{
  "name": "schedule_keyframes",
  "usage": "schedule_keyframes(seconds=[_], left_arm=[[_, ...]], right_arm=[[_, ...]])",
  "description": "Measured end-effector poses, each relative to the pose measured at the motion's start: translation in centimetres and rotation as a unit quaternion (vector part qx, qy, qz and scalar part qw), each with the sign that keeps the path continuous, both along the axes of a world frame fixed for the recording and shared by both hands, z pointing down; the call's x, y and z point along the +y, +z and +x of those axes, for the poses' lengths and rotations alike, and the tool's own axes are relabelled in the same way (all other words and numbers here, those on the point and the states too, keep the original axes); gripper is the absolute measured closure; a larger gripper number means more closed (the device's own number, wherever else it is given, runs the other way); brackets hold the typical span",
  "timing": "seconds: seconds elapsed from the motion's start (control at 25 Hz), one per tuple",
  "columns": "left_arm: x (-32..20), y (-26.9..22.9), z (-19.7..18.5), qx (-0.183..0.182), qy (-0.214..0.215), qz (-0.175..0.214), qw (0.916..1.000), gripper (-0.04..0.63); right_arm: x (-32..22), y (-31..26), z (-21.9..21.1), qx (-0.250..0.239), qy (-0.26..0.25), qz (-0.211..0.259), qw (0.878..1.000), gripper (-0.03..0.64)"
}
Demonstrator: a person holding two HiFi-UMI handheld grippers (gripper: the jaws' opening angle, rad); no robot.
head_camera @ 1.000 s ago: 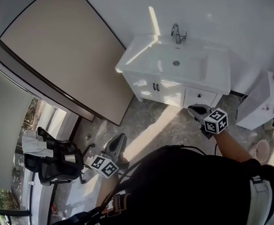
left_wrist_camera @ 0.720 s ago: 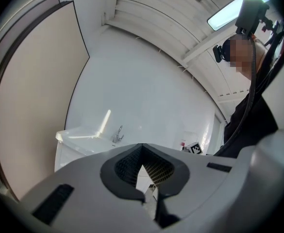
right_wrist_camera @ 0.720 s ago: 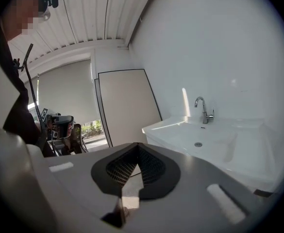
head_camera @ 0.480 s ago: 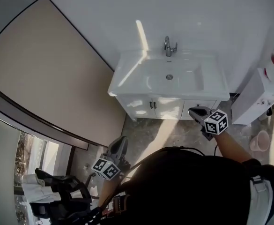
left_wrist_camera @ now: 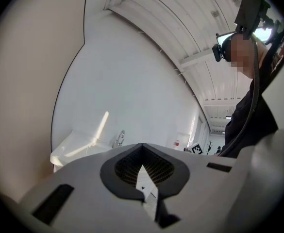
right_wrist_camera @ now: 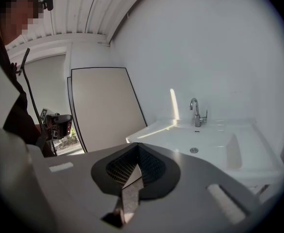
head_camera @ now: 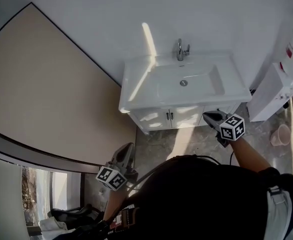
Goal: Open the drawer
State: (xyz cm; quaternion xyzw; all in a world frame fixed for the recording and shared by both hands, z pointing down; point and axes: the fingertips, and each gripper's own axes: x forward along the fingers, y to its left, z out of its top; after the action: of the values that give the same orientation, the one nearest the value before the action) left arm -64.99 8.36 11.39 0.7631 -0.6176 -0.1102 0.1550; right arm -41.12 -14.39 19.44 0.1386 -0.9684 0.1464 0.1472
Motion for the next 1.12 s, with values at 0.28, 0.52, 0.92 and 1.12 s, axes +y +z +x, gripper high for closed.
schedule_keyframes(seconds=[0.28,0.52,0.92,1.12], left_arm=[[-5.8,0.7,-0.6,-0.002,0.025,-0.006,0.9997,0.604],[-12.9,-0.3,0.2,-0.016,0.019,-0.009,0.9997,0.604],[-24.6,-1.2,2.7,-0.024,0.004,-0.023,0.9994,0.604],[-28.7,-0.1,3.6,-0.03,0.035,-0.037,0.9983,0.604]], right_arm=[[-5.2,0.9,-0.3,-0.001,0.017,-0.004,1.0,0.615],[-12.5,0.8,-1.7,-0.013,-0.007,-0.006,1.0,0.615],[-22.6,0.2,-3.2,-0.024,-0.07,0.005,0.997,0.615],[-25.3,1.7,-1.4,-0.029,-0.042,-0.014,0.999,0.615]])
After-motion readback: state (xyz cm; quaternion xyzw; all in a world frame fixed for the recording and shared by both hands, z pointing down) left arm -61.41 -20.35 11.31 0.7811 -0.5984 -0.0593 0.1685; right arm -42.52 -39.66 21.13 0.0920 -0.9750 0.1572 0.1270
